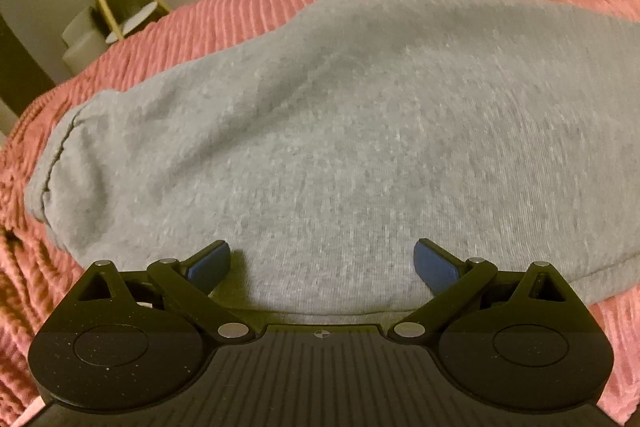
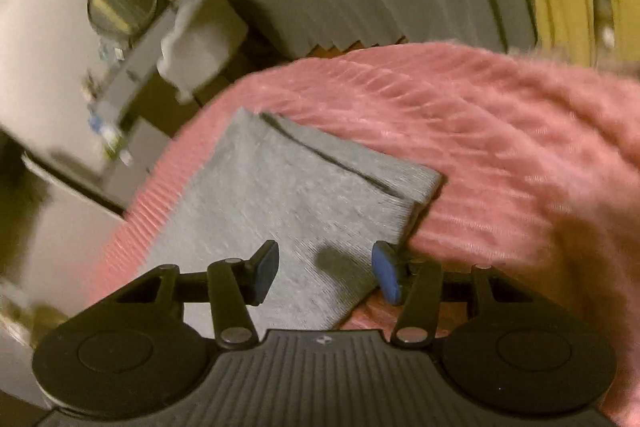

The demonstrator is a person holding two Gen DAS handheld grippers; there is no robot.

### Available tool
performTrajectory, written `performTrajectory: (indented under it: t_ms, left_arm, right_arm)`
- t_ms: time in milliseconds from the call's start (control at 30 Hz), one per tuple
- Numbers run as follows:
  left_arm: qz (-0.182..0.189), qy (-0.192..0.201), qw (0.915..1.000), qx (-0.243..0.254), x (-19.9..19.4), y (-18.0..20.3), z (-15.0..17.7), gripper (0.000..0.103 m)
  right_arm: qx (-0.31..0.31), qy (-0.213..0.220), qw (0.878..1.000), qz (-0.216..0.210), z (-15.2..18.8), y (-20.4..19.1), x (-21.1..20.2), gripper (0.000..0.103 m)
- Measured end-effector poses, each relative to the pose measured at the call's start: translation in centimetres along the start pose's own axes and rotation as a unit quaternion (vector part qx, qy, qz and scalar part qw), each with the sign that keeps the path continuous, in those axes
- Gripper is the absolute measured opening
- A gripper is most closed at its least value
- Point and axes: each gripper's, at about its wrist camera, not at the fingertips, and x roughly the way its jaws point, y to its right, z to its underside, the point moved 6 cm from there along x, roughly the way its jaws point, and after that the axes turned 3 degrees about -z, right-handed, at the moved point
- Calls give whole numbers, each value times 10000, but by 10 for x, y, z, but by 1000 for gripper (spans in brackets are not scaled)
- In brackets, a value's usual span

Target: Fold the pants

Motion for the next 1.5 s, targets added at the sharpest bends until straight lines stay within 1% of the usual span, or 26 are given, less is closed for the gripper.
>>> performTrajectory:
  t_ms: [100, 167, 267, 300, 333, 367, 500, 600, 667, 700, 733, 833, 900, 1000, 1067, 1133, 1200, 1267, 1333, 1400, 1433, 1467, 1500]
  left_arm:
    - [-23, 3, 10000, 14, 1, 0, 0, 101]
    - [4, -43, 10000, -37, 2, -1, 0, 101]
    - [28, -108, 9999, -106, 4, -2, -1, 101]
    - [21, -102, 9999, -95, 4, -2, -1, 101]
    - [6, -95, 9999, -71, 4, -1, -1, 101]
    - [-11, -91, 9999, -55, 4, 0, -1, 101]
    - [-90, -41, 9999, 34, 4, 3, 0, 101]
    - [-103, -49, 9999, 43, 4, 3, 0, 101]
    - [-90, -62, 9999, 23, 3, 3, 0, 101]
    - [-80, -71, 9999, 11, 4, 3, 0, 101]
    - [-71, -85, 9999, -7, 4, 2, 0, 101]
    - [-79, -109, 9999, -16, 6, 3, 0, 101]
    - [-108, -112, 9999, 10, 7, 4, 0, 102]
    - [-122, -112, 9999, 32, 7, 4, 0, 102]
    - [-96, -132, 9999, 4, 7, 3, 0, 102]
    - [-73, -158, 9998, -31, 8, 2, 0, 103]
    - [-58, -169, 9998, -47, 9, 2, -1, 103]
    - [-49, -179, 9998, -49, 10, 1, -1, 103]
    - [-23, -191, 9998, -55, 9, 0, -1, 103]
    - [16, -212, 9998, -60, 7, -2, -1, 103]
    - [28, -228, 9997, -57, 6, -3, -1, 103]
    - [26, -238, 9997, -65, 6, -5, -1, 102]
    - [15, -251, 9996, -82, 5, -7, -1, 102]
  right_arm:
    - [193, 6, 9998, -85, -3, 8, 2, 51]
    - [277, 26, 9995, -127, -1, 12, -6, 51]
    - [182, 74, 9998, -72, 1, 9, -12, 51]
    - [159, 78, 9998, 13, 0, 10, -7, 53]
    - [160, 91, 9996, 197, 0, 15, -9, 54]
    - [202, 138, 9994, 242, 1, 19, -13, 54]
    - [675, 238, 9972, -215, -3, 34, -9, 54]
    - [890, 309, 9948, -396, -10, 39, 1, 53]
    - [971, 264, 9938, -475, -14, 38, 5, 42]
    - [893, 235, 9946, -481, -14, 36, 6, 30]
    - [744, 211, 9960, -454, -13, 33, 6, 24]
    - [334, 118, 9987, -375, -9, 24, 11, 24]
    - [392, -21, 9988, -295, -8, 28, 21, 24]
    - [364, 26, 9990, -273, -10, 25, 26, 24]
    - [200, 148, 9994, -221, -12, 17, 24, 13]
    - [-95, 336, 9992, -201, -12, 7, 19, 12]
    - [-208, 397, 9990, 10, -11, 4, 21, 12]
    - [-356, 216, 9981, 455, -6, 6, 31, 12]
    - [-494, 325, 9968, 538, -8, -3, 28, 11]
    - [-765, 603, 9942, 446, -14, -30, 16, 11]
    - [-1141, 751, 9896, 453, -16, -52, 8, 11]
    - [-1690, 890, 9803, 503, -14, -84, 1, 11]
    - [-2274, 958, 9679, 473, -8, -115, -4, 11]
